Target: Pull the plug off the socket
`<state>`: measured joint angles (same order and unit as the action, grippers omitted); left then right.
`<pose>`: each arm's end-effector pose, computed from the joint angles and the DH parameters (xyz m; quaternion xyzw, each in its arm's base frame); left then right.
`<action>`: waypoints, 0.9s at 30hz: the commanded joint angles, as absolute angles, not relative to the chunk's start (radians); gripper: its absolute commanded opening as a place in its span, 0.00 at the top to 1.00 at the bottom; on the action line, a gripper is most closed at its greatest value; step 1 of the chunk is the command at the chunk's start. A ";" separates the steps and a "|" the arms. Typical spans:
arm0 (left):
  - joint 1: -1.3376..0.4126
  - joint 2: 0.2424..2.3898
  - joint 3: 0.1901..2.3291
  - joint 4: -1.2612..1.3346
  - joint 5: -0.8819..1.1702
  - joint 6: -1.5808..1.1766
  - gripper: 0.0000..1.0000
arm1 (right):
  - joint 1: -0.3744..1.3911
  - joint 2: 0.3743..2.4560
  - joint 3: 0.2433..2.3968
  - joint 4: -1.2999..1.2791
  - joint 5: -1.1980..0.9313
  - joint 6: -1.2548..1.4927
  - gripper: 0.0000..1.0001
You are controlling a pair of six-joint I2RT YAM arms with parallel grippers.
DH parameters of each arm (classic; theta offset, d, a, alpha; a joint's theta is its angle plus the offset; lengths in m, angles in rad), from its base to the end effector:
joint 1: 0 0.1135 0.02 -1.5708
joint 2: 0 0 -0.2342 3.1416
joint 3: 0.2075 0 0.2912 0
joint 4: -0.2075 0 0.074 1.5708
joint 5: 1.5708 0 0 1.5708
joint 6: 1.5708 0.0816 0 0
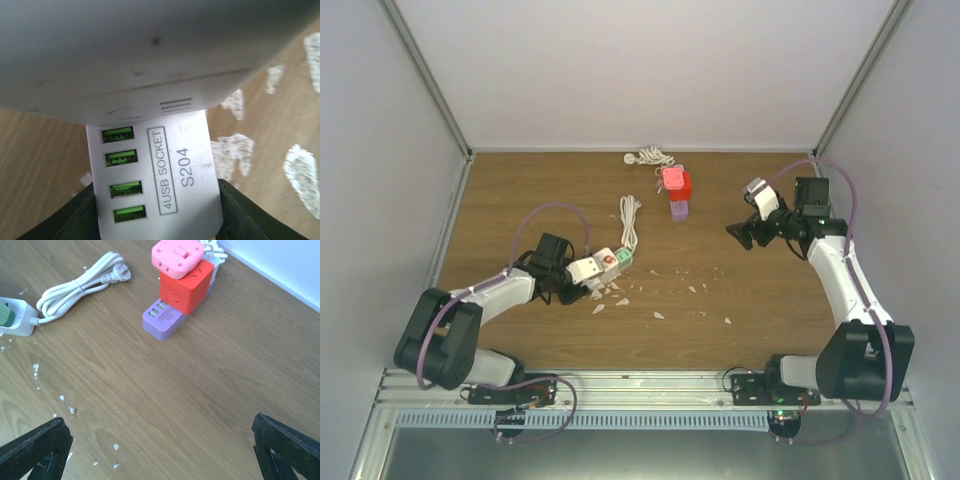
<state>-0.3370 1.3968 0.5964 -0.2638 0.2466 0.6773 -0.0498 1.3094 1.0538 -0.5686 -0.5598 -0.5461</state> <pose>0.2721 -0.1164 0.0476 0.4936 0.8248 -0.0752 0.2653 0.3493 0.0260 0.2207 -0.3175 0.8427 0.1430 0.4106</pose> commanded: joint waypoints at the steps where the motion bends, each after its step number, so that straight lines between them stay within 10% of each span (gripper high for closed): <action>1: -0.392 1.350 0.540 -0.356 0.355 0.807 0.58 | -0.044 1.259 1.014 -0.605 -0.591 -0.588 0.00; 27: -0.713 1.610 0.743 -0.254 0.392 0.705 0.58 | -0.044 1.239 0.994 -0.651 -0.704 -0.621 0.00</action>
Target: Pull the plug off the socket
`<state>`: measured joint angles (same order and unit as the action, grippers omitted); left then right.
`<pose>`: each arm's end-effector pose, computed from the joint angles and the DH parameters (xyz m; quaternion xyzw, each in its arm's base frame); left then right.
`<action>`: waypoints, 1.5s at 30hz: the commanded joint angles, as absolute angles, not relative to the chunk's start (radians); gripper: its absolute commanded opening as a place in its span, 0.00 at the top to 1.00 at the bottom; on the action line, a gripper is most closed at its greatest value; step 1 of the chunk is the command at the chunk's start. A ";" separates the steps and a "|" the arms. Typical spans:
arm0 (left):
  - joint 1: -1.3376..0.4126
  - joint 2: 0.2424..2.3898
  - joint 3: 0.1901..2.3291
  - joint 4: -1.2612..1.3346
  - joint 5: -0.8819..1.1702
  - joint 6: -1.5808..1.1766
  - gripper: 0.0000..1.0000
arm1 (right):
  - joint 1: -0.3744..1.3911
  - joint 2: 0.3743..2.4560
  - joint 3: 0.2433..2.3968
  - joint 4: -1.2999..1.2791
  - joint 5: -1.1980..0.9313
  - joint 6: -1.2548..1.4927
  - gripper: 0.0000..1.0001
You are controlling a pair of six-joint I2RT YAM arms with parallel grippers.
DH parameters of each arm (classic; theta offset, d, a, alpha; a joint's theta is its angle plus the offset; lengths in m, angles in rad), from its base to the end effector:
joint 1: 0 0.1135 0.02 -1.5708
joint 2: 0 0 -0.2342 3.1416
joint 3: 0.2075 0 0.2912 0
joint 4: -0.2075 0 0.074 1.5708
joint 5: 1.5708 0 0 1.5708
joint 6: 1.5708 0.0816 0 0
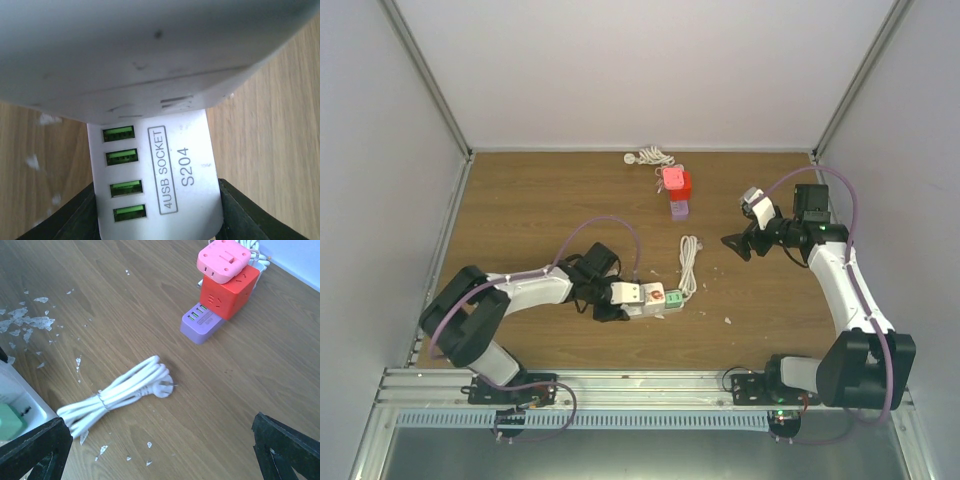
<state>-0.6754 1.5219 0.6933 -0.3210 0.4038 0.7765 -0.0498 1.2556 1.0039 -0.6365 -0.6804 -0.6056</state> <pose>0.2190 -0.2165 0.0420 0.6673 0.6887 -0.1855 0.2144 0.3272 0.0351 0.2167 -0.3511 0.8236 0.1961 0.3999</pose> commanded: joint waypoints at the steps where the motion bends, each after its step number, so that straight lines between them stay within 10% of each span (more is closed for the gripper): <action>1: -0.718 1.630 0.760 -0.249 0.390 0.700 0.58 | -0.044 1.241 0.994 -0.651 -0.705 -0.624 0.00; 25: -0.512 1.673 0.811 -0.342 0.400 1.022 0.49 | -0.032 1.280 0.948 -0.560 -0.806 -0.573 0.00; 36: -0.441 1.581 0.896 -0.497 0.520 1.022 0.01 | -0.012 1.325 0.959 -0.593 -0.866 -0.704 0.00; 45: -0.427 1.398 0.898 -0.520 0.597 0.860 0.01 | 0.102 1.375 0.953 -0.577 -0.915 -0.949 0.00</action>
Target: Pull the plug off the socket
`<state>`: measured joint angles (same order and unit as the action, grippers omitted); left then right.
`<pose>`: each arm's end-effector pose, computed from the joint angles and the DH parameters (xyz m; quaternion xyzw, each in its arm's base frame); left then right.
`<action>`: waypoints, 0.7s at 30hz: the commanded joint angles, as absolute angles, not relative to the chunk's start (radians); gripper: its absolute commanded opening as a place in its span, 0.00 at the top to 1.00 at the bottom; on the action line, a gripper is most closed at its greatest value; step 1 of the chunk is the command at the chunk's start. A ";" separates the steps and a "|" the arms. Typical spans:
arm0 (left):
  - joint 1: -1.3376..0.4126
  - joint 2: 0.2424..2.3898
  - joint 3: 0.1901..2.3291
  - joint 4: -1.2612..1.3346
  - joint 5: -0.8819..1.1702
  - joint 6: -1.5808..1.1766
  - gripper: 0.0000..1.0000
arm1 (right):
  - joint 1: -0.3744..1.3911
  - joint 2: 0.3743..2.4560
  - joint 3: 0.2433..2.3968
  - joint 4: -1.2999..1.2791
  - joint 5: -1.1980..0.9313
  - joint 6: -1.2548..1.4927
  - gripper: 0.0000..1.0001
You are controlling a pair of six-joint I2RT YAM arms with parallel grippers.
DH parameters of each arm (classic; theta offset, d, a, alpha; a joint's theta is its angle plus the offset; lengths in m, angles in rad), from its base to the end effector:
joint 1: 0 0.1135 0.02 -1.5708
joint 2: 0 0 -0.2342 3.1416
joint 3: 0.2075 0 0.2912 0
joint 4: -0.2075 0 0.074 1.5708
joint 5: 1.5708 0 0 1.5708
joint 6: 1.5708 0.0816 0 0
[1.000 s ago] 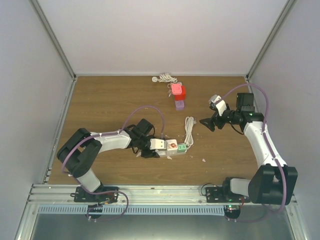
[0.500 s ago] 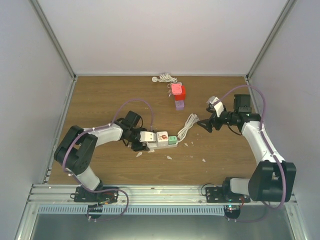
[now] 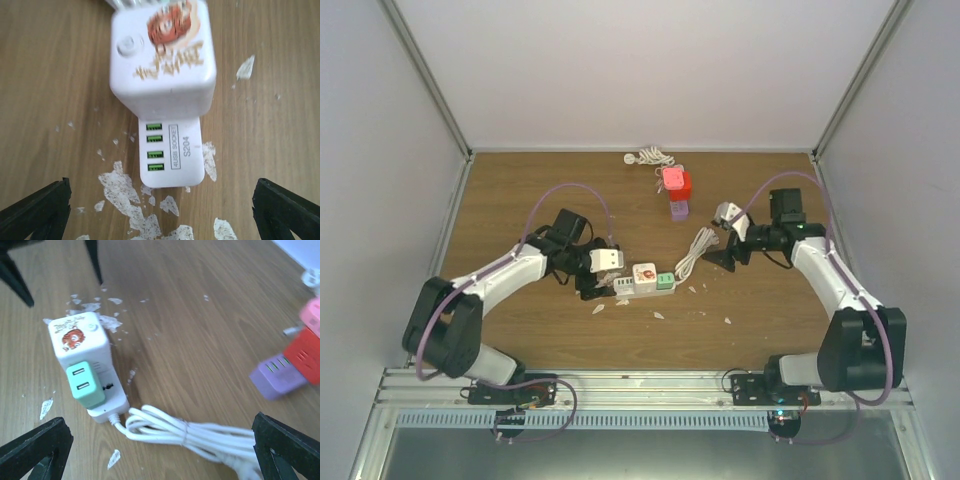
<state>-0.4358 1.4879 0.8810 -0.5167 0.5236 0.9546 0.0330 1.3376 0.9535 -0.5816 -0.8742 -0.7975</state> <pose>0.2832 -0.1769 0.1032 0.6474 0.6865 -0.1890 0.2718 0.3222 0.0733 0.1863 -0.4643 0.7405 0.2742 0.4012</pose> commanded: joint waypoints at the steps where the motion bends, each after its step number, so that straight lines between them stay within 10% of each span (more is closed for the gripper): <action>1: -0.427 1.368 0.892 -0.505 0.597 0.832 0.01 | 0.124 1.384 0.950 -0.575 -0.909 -0.974 0.00; 21: -0.427 1.223 0.798 -0.301 0.570 0.603 0.01 | 0.381 1.622 0.921 -0.409 -0.879 -1.054 0.23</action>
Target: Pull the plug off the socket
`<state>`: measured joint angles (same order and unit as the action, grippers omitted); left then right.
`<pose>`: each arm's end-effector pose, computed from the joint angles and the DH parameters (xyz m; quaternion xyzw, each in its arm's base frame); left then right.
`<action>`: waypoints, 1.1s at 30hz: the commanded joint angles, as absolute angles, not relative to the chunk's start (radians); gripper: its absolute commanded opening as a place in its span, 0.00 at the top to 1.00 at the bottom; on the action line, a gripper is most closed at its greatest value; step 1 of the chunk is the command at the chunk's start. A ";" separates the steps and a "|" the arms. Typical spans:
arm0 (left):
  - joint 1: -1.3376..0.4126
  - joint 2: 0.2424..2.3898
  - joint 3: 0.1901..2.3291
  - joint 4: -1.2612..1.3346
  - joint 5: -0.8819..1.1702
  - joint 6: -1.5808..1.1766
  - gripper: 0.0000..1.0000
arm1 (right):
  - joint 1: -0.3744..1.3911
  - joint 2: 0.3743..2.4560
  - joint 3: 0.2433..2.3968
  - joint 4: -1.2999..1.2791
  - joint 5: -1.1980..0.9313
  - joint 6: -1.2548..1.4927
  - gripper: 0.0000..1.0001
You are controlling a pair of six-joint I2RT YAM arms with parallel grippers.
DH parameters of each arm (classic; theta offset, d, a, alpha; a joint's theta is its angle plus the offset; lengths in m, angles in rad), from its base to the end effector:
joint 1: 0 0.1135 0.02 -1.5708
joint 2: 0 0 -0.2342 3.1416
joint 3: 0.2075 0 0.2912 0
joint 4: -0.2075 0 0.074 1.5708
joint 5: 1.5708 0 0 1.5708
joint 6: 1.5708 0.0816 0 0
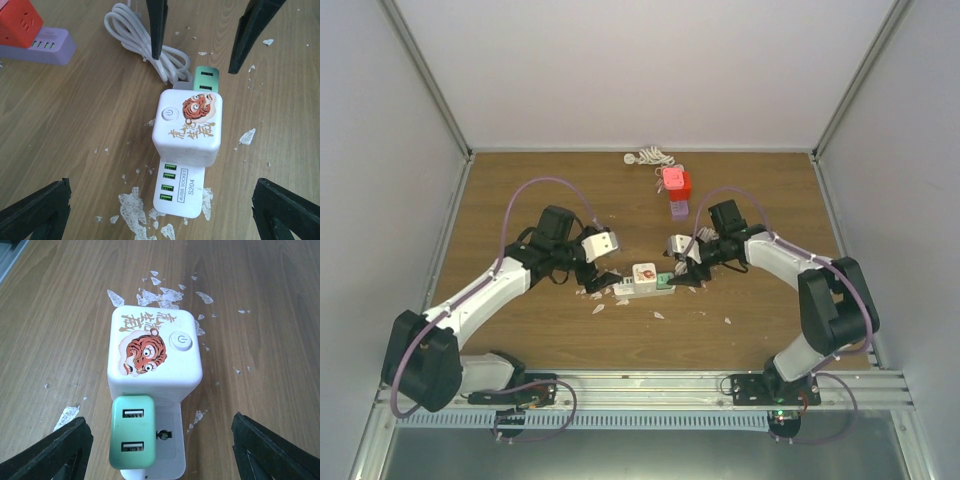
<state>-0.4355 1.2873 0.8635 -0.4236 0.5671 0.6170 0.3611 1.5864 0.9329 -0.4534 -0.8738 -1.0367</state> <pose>0.2838 -0.1804 0.1688 0.5366 0.7267 -0.2298 0.3620 0.2987 0.1797 0.1090 -0.6418 0.6125 0.3195 0.3330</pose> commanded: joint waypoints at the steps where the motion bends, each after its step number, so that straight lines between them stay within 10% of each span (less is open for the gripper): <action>1: -0.428 1.213 0.780 -0.288 0.582 0.615 0.01 | 0.385 1.634 0.921 -0.406 -0.876 -1.054 0.24; 33: -0.558 1.467 0.754 -0.091 0.634 0.703 0.14 | 0.519 1.607 0.846 -0.322 -0.739 -0.871 0.79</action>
<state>-0.5488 1.4364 0.7303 -0.1757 0.6373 0.7235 0.4690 1.6352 0.8562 -0.3454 -0.7303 -0.9440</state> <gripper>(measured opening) 0.867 0.283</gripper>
